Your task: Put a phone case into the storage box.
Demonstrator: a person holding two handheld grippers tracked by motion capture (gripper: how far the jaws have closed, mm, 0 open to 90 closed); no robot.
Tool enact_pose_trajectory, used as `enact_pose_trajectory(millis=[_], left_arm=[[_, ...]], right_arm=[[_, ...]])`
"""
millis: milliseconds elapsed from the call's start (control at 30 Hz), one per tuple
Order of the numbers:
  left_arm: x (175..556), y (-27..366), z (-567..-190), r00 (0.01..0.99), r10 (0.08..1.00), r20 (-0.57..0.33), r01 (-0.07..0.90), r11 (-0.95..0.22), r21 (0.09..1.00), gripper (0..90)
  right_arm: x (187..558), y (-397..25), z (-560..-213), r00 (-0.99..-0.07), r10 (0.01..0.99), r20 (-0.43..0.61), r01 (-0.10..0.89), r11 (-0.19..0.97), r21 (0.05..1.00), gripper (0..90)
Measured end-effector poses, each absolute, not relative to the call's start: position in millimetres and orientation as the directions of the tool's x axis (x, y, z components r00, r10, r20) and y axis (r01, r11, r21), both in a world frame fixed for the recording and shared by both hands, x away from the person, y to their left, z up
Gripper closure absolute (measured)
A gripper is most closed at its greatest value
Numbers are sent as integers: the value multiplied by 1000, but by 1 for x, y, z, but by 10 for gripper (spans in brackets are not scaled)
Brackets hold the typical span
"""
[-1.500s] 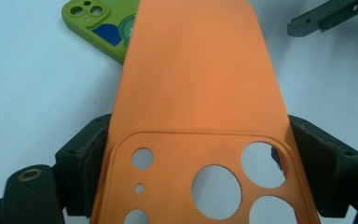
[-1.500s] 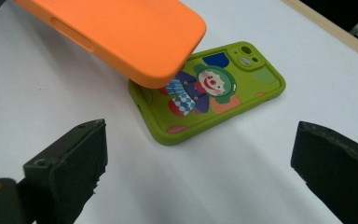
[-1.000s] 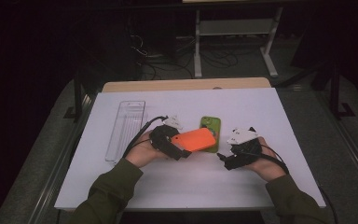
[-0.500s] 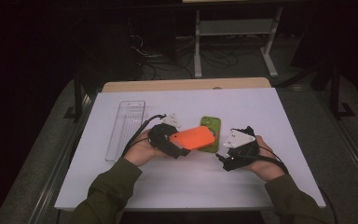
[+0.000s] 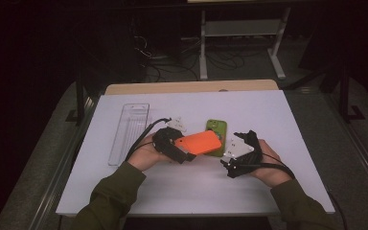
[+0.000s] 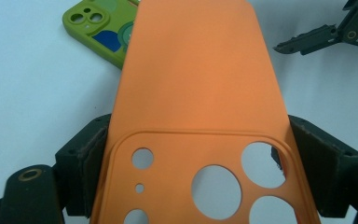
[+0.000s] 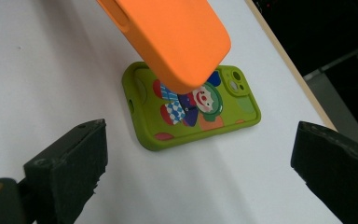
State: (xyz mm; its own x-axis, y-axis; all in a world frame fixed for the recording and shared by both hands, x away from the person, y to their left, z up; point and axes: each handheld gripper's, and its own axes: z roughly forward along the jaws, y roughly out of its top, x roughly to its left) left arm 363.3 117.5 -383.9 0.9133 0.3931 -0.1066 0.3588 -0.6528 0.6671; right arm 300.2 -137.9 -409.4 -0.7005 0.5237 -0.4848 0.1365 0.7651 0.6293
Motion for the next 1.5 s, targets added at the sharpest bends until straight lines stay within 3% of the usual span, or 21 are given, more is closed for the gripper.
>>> enact_pose_trajectory(millis=[600,1167,1500], left_arm=[[366,121,-383,903,411,-122,379,-632,676,160],[366,120,-382,899,418,-134,390,-624,677,160],[366,119,-383,898,417,-137,393,-624,675,160]], right_arm=[[310,-118,-399,-660,373,-652,-36,851,523,30],[301,-106,-409,-596,321,-736,-101,879,466,25],[297,-99,-417,-542,234,-807,-152,917,368,25]])
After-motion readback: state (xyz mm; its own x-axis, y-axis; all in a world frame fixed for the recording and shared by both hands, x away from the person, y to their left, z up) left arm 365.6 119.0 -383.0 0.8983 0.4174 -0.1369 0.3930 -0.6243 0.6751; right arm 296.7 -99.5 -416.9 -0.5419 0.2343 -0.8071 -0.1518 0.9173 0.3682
